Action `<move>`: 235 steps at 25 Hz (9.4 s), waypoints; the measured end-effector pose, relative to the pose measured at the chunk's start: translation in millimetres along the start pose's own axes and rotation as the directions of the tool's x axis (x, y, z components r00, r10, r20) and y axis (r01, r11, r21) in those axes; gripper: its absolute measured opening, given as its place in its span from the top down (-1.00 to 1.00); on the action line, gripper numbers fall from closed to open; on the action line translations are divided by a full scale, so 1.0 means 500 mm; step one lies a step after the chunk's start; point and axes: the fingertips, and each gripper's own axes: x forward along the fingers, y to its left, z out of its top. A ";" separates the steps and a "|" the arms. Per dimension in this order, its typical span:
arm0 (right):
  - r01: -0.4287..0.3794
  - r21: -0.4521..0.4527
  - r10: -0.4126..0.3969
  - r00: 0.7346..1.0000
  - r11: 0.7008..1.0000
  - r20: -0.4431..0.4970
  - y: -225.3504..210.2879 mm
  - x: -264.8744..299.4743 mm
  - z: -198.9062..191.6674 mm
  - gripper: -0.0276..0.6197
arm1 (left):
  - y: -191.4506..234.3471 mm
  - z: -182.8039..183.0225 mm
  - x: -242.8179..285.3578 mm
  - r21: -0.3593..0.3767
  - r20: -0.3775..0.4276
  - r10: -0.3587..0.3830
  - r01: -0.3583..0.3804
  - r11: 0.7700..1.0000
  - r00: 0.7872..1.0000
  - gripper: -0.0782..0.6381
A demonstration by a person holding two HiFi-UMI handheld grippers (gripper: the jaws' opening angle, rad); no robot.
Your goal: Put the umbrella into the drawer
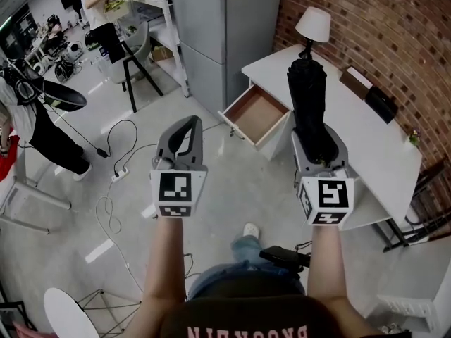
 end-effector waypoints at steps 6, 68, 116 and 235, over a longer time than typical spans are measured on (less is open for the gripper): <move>-0.006 0.001 0.006 1.000 1.000 -0.009 -0.095 0.093 -0.034 0.20 | -0.019 0.008 0.124 -0.013 -0.007 0.019 -0.019 1.000 1.000 0.79; -0.062 0.185 0.131 0.913 0.981 -0.386 0.013 0.826 -0.369 0.20 | 0.217 -0.400 0.815 -0.219 -0.202 -0.243 0.198 0.955 0.949 0.79; -0.024 0.526 0.417 0.640 0.850 -0.646 0.121 0.984 -1.063 0.20 | 0.015 -0.799 0.907 -0.319 -0.413 -0.364 0.242 0.917 0.835 0.79; -0.102 0.167 0.131 0.977 0.981 -0.171 -0.287 0.607 -0.213 0.91 | -0.023 -0.138 0.740 -0.109 -0.097 -0.150 0.140 0.984 0.984 0.79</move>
